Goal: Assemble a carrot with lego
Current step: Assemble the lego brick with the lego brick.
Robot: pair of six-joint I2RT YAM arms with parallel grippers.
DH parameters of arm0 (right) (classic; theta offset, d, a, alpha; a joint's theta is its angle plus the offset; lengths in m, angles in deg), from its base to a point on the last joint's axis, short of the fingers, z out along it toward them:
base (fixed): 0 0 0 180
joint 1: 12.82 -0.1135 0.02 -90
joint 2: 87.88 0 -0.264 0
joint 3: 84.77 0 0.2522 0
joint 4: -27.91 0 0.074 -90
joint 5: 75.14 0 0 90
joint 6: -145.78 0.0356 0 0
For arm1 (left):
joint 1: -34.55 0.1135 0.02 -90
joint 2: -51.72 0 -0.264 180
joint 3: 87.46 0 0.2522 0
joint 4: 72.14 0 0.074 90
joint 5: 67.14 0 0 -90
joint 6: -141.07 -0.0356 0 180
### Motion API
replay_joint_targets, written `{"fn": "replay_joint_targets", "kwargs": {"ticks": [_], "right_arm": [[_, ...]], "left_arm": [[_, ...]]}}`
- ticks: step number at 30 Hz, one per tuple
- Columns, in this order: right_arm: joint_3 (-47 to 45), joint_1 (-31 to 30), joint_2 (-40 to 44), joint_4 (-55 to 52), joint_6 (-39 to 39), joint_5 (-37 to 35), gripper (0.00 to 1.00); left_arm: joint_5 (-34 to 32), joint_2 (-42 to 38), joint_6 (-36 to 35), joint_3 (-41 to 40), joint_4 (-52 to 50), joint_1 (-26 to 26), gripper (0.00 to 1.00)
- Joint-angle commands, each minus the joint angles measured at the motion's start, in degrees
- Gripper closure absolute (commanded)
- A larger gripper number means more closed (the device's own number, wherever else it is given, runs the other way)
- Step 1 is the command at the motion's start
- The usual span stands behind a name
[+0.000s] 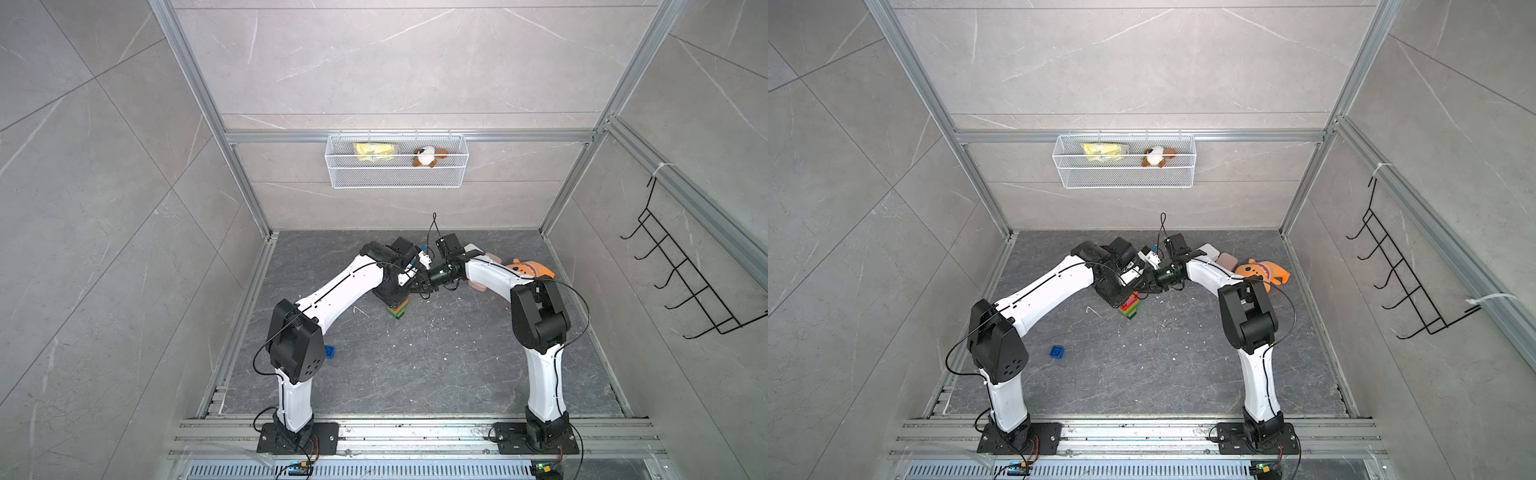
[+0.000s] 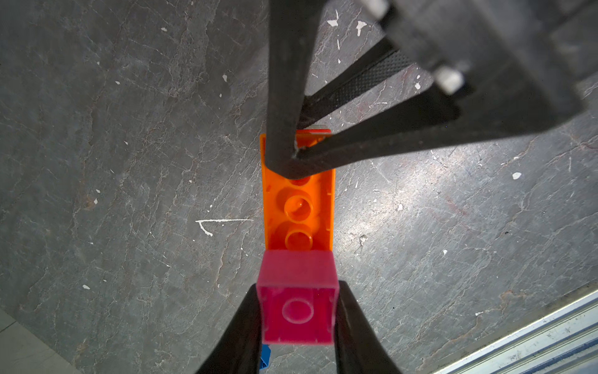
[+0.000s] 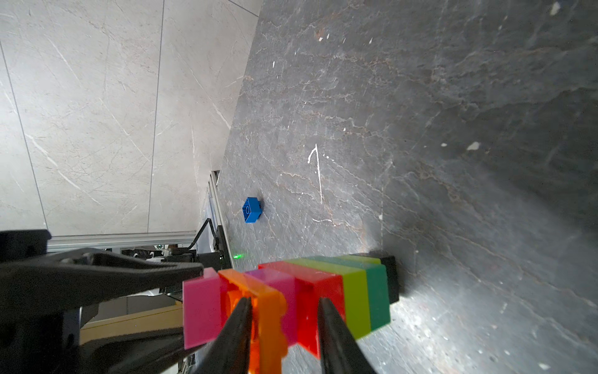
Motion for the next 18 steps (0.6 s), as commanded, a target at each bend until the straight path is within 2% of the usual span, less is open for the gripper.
{"fn": "replay_joint_targets", "kwargs": {"ticks": [1,10,18], "right_arm": [[-2.71,-0.81,-1.85,-1.51,0.79,-4.79,0.64],[-4.27,-0.99,-1.60,-0.01,1.63,-5.12,0.65],[-5.63,-0.99,-1.32,0.88,2.00,-5.25,0.67]], "left_arm": [[2.90,4.84,-0.57,-1.17,-4.77,0.00,0.99],[3.80,8.60,-1.43,4.91,-7.60,0.22,0.99],[4.60,9.08,-1.36,4.01,-7.00,1.29,0.98]]}}
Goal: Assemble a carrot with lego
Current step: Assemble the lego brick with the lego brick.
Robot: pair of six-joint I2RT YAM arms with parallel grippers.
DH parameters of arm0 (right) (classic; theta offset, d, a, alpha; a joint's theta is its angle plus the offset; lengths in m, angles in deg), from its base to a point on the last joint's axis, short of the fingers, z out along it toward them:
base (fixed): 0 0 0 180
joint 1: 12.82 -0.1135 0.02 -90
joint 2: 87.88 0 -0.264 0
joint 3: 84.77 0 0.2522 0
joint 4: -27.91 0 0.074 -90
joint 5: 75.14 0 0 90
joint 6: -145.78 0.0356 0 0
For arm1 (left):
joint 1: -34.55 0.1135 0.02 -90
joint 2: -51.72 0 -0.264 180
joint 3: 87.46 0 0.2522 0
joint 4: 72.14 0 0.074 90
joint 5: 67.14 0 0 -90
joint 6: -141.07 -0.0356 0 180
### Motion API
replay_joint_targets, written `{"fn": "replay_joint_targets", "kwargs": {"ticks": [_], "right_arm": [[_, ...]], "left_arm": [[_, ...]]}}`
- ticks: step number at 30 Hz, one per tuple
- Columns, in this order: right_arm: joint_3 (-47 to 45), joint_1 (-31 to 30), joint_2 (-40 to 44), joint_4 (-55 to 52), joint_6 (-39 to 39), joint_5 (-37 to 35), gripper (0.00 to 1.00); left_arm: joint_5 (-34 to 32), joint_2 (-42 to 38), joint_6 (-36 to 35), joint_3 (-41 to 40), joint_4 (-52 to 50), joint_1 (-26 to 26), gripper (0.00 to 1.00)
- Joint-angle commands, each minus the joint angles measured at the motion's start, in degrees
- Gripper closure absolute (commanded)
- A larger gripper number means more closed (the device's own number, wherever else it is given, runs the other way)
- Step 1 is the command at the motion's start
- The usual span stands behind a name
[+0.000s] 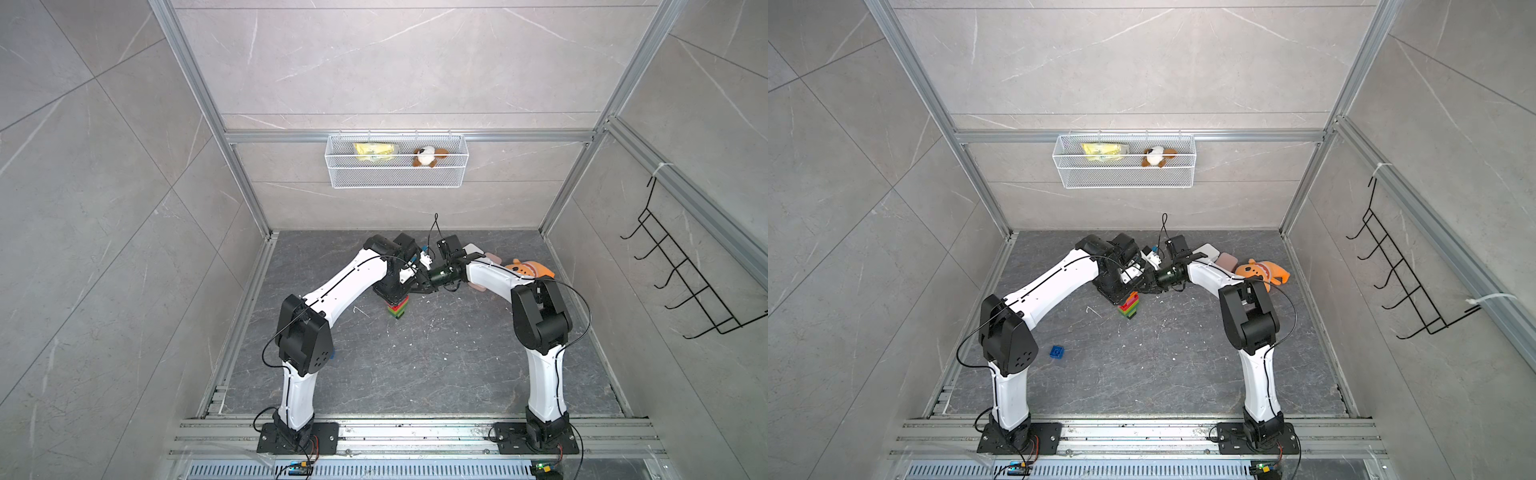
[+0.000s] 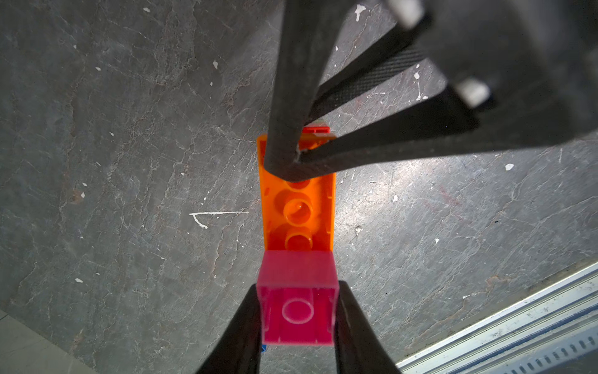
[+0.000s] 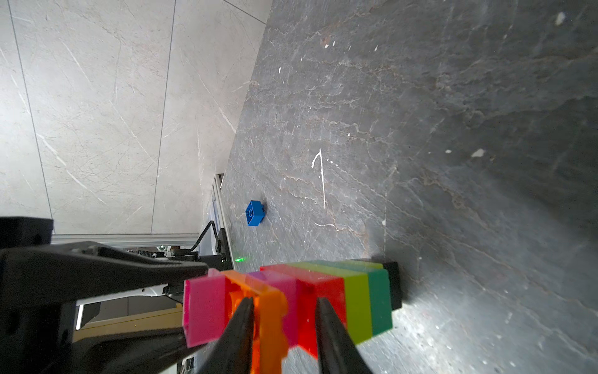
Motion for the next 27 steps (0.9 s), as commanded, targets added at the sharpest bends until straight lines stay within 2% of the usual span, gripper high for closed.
{"fn": "replay_joint_targets", "kwargs": {"ticks": [1,6,15,27], "right_arm": [[-2.98,-1.10,-2.01,-3.56,0.74,-6.36,0.67],[-2.70,-1.13,-1.92,-3.99,0.63,-6.47,0.67],[-1.50,-1.10,-1.48,-4.35,0.89,-6.29,0.67],[0.54,-1.19,-0.95,-5.13,1.29,-5.68,0.66]], "left_arm": [[2.74,4.77,-1.26,-2.34,-1.03,0.59,0.98],[3.40,4.37,-1.18,-0.34,-0.92,0.93,0.95],[4.27,2.56,-1.28,2.21,-0.02,0.76,0.77],[3.09,0.49,-1.99,1.33,1.76,0.77,0.65]]}}
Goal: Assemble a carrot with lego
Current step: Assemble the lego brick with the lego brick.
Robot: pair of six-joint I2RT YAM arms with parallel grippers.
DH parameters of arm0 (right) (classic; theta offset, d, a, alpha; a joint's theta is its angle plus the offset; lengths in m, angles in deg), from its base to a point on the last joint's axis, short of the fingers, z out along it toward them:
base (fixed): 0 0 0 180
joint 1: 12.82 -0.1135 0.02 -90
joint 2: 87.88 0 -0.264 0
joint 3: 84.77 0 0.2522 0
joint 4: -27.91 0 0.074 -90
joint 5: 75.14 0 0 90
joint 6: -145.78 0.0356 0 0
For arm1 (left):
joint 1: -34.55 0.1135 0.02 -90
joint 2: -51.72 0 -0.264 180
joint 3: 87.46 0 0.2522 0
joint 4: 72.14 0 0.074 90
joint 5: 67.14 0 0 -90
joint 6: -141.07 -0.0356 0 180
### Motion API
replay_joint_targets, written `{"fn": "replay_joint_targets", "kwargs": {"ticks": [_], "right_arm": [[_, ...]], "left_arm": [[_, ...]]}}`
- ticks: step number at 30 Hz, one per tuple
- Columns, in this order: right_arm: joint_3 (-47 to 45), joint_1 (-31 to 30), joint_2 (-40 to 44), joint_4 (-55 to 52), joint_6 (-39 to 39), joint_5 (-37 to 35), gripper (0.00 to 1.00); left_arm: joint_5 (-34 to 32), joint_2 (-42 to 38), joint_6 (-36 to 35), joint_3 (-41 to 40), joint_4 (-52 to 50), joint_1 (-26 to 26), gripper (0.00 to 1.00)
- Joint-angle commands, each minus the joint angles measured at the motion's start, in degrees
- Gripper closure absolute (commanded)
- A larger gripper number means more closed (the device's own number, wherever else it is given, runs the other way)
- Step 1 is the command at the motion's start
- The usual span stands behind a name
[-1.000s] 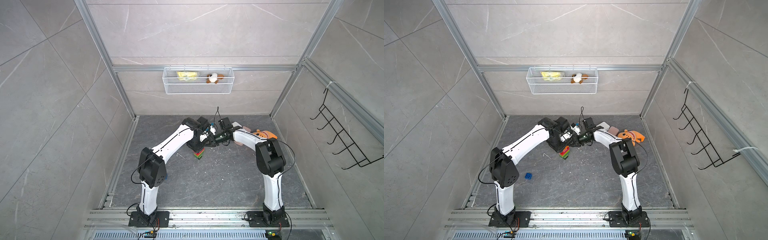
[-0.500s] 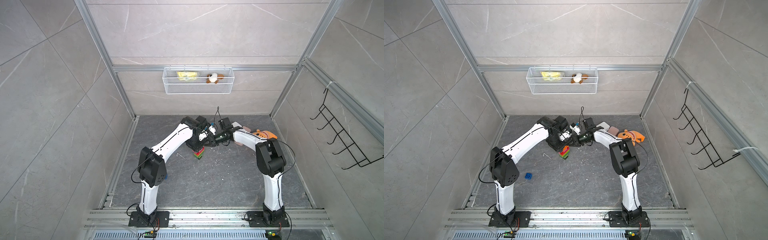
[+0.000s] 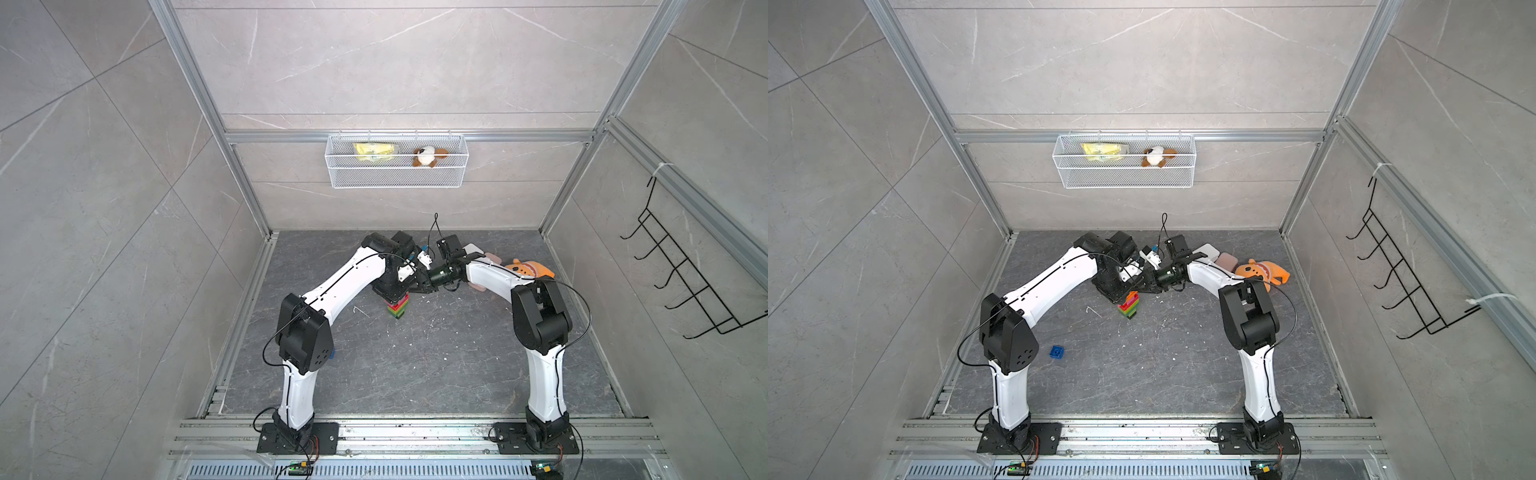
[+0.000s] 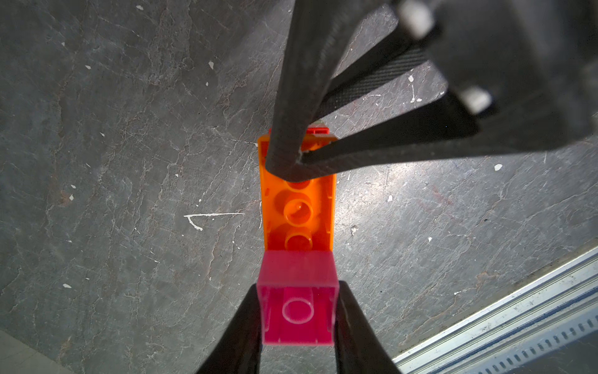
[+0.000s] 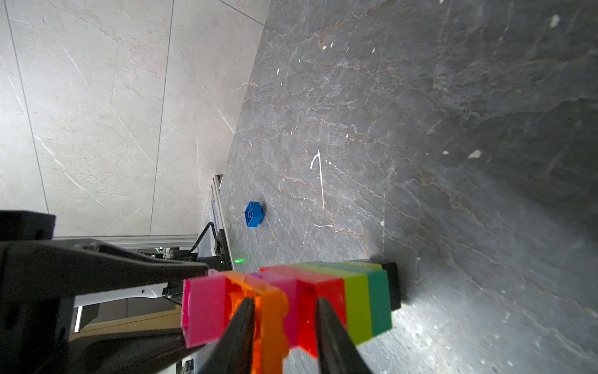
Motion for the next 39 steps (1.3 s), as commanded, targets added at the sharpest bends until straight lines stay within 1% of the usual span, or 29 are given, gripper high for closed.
{"fn": "replay_joint_targets", "kwargs": {"ticks": [1,5,12,18,21,25,34,37,39], "right_arm": [[0.03,-1.12,-0.89,-4.70,0.61,-5.10,0.66],[0.58,-1.30,-0.55,-4.84,0.76,-4.80,0.65],[1.30,-1.39,0.17,-5.32,0.85,-4.55,0.64],[2.07,-1.39,0.62,-5.71,0.94,-4.47,0.62],[2.38,-1.39,0.96,-6.26,0.79,-4.57,0.59],[3.10,-1.39,1.54,-7.02,0.59,-4.83,0.57],[4.19,-1.24,3.79,-8.12,0.41,-4.68,0.47],[4.32,-0.80,5.54,-8.69,0.16,-4.72,0.43],[4.05,-0.11,7.14,-9.09,-0.07,-5.07,0.41]], "left_arm": [[1.41,-0.13,-1.68,-0.18,2.70,-0.11,0.64],[0.96,-0.95,-1.78,-1.11,3.76,-0.16,0.60],[0.84,-1.76,-2.04,-1.68,4.22,-0.12,0.50],[0.21,-2.53,-1.80,-1.43,4.65,-0.03,0.46],[-0.09,-3.28,-1.76,-1.42,4.87,-0.03,0.44],[0.79,-5.04,-1.64,-1.51,5.84,0.04,0.43],[3.83,-12.09,-0.93,-5.19,10.15,0.95,0.41],[5.97,-16.07,0.25,-8.80,13.26,3.03,0.41],[8.35,-20.30,1.64,-13.05,17.12,5.46,0.41]]}}
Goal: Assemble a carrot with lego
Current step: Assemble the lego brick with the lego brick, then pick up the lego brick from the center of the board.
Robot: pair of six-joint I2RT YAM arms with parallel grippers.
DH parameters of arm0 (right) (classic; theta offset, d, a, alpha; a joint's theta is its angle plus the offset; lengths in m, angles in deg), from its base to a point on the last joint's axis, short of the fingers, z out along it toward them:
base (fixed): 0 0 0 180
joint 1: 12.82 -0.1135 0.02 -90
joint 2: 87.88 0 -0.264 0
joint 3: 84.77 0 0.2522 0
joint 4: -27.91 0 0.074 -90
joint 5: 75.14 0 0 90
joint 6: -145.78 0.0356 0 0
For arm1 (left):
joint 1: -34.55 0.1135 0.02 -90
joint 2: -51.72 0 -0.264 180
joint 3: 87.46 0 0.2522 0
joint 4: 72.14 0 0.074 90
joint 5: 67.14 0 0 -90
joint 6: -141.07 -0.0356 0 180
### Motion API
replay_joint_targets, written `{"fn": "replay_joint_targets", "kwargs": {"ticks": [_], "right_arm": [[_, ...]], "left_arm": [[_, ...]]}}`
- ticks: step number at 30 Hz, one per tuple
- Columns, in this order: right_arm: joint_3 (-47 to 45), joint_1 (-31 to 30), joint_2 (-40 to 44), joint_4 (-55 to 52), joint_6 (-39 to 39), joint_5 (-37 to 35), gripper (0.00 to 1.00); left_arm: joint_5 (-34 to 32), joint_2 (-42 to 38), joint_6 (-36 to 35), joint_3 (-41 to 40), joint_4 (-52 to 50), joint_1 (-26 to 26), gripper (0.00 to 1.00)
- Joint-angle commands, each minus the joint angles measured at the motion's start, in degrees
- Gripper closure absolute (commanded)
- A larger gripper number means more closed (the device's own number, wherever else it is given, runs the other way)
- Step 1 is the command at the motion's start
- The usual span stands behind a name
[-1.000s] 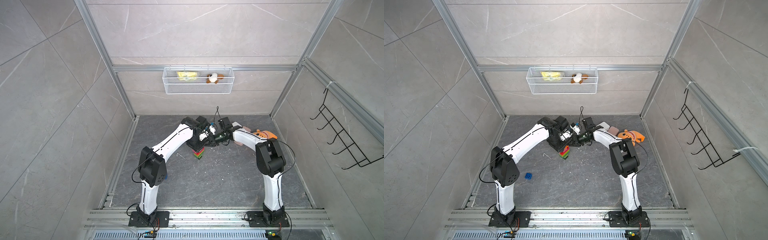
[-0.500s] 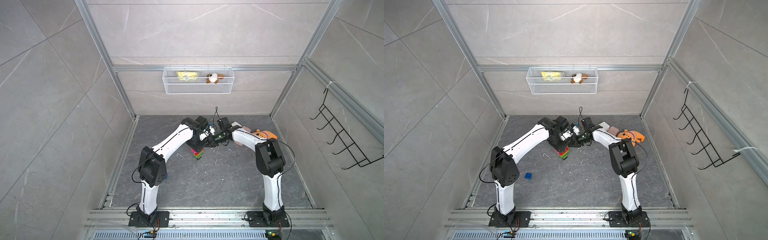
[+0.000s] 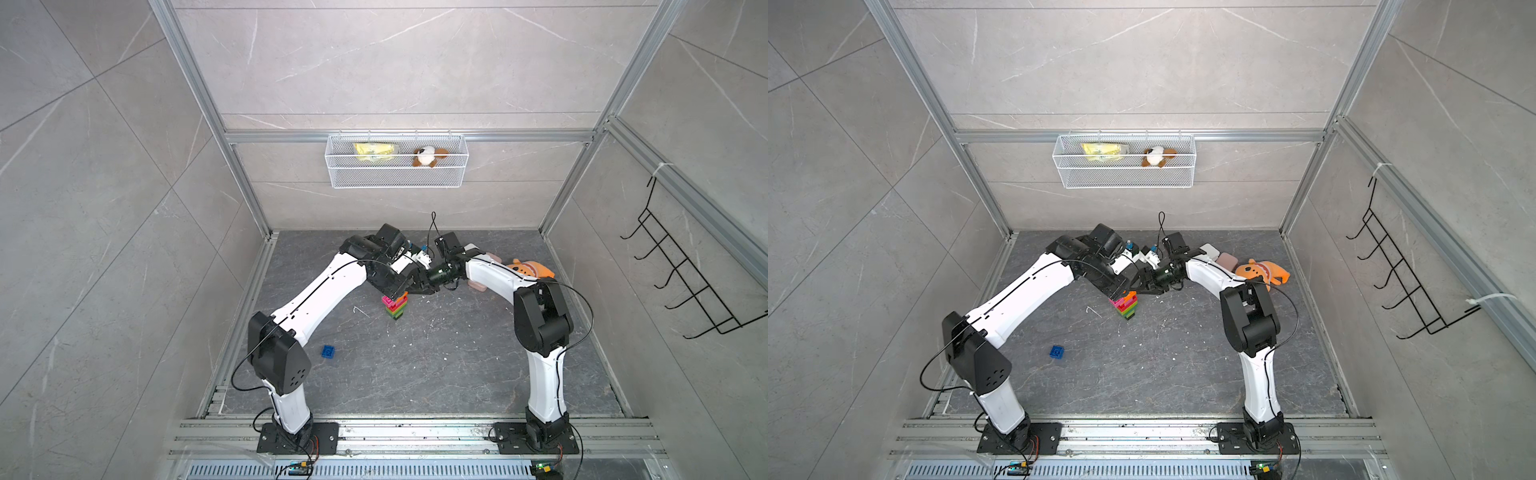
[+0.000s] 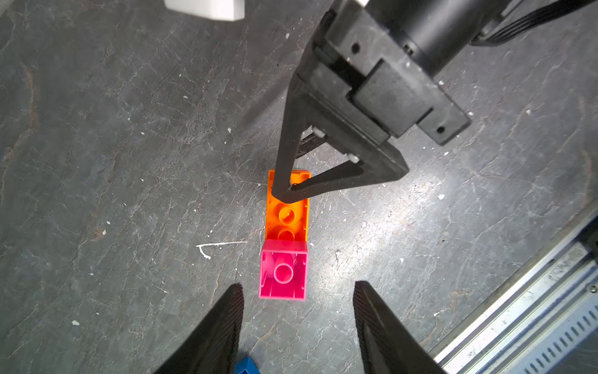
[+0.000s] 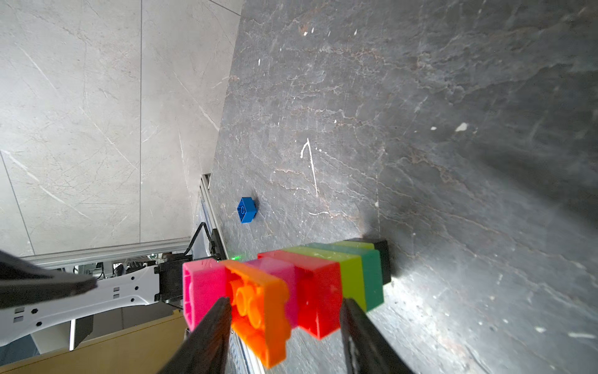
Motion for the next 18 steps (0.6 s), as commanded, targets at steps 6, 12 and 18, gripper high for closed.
{"fn": "replay_joint_targets", "kwargs": {"ticks": [6,12,18], "right_arm": [[-2.55,0.71,14.94,-5.06,-6.09,-9.04,0.39],[-17.68,-9.37,31.50,3.28,-11.32,-21.93,0.35],[-23.53,-25.88,31.17,13.26,-13.80,-32.50,0.32]], "left_arm": [[9.05,-18.88,10.06,-19.16,17.69,13.28,0.41],[7.66,-28.06,17.65,-32.39,28.55,24.82,0.42],[3.23,-24.51,22.45,-29.31,30.70,31.07,0.43]]}}
